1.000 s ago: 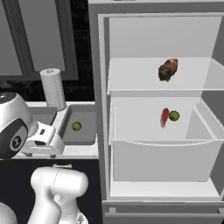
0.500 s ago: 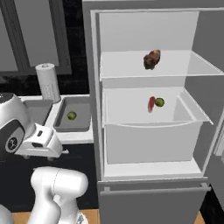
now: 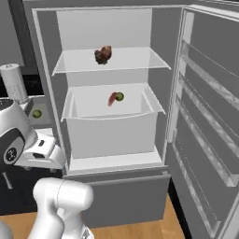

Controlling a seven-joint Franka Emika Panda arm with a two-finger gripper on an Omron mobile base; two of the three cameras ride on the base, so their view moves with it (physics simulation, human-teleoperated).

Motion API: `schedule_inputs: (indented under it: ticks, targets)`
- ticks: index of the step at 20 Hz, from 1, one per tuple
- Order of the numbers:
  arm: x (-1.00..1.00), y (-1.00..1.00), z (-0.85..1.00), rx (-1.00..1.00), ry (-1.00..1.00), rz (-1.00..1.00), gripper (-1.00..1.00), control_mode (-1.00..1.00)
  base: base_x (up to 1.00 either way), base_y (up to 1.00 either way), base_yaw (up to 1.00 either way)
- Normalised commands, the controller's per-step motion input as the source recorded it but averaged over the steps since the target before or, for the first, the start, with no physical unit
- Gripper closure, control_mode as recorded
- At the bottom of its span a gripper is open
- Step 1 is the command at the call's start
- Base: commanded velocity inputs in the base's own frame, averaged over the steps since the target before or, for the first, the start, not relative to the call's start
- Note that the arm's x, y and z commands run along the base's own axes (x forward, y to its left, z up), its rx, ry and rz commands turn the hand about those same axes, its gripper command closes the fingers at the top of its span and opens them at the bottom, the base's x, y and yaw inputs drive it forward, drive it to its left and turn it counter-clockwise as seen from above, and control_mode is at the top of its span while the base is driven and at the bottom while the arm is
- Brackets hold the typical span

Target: Place one lime and one steak in each tupperware on the nearby counter, to pack two identical lunches.

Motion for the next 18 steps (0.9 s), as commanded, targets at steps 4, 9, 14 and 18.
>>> schedule_inputs:
  ticks: [4,9,14,18]
  targets:
    - [0.0,0.0,0.0,0.0,0.0,0.0,-1.0,1.0,0.34,-0.32,0.0]
    - [0.0,0.0,0.0,0.0,0.0,0.0,-1.0,1.0,0.79,-0.11,0.0]
    - [0.0,0.0,0.0,0.0,0.0,0.0,-1.0,1.0,0.6,-0.19,0.0]
    - [0.0,0.0,0.0,0.0,0.0,0.0,-1.0,1.0,0.29,-0.3,0.0]
